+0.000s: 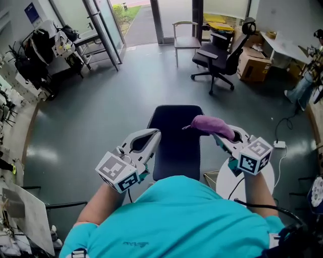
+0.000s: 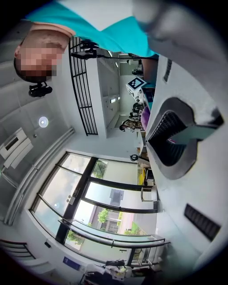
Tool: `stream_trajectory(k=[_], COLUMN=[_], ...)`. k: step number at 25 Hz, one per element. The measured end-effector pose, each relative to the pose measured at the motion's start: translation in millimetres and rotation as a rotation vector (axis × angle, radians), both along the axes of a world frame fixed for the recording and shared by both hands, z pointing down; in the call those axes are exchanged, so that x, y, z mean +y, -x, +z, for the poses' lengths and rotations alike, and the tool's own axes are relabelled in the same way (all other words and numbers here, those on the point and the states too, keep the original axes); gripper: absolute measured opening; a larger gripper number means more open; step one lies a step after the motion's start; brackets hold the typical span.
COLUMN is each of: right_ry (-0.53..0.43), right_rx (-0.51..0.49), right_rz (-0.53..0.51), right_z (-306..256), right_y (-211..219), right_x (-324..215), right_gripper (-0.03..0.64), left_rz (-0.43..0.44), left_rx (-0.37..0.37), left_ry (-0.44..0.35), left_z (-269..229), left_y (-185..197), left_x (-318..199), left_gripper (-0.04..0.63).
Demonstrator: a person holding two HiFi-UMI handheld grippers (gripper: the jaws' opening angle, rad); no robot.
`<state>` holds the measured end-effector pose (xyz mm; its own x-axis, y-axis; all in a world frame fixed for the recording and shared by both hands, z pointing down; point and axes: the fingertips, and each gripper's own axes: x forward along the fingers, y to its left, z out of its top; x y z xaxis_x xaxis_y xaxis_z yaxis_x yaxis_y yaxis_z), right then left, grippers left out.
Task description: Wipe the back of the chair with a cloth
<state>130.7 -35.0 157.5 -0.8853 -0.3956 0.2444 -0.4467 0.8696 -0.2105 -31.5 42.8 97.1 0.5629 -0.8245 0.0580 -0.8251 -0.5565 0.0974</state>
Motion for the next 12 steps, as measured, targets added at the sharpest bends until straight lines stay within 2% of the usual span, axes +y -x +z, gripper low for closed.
stream_trajectory(k=[5,12], right_ry=[0.047,0.065], right_rx=[0.029,0.087], right_rz=[0.056,0.025], right_z=[20.5,46.3], right_y=[24.3,59.4], right_x=[-19.9,-50.7], right_gripper=[0.087,0.087], left_rz=[0.014,-0.03], left_rx=[0.002,0.031], left_ry=[0.025,0.058], left_z=[21.5,59.0], left_y=[35.3,68.3], left_x=[-27.9,-62.4], left_gripper=[-0.009,-0.009])
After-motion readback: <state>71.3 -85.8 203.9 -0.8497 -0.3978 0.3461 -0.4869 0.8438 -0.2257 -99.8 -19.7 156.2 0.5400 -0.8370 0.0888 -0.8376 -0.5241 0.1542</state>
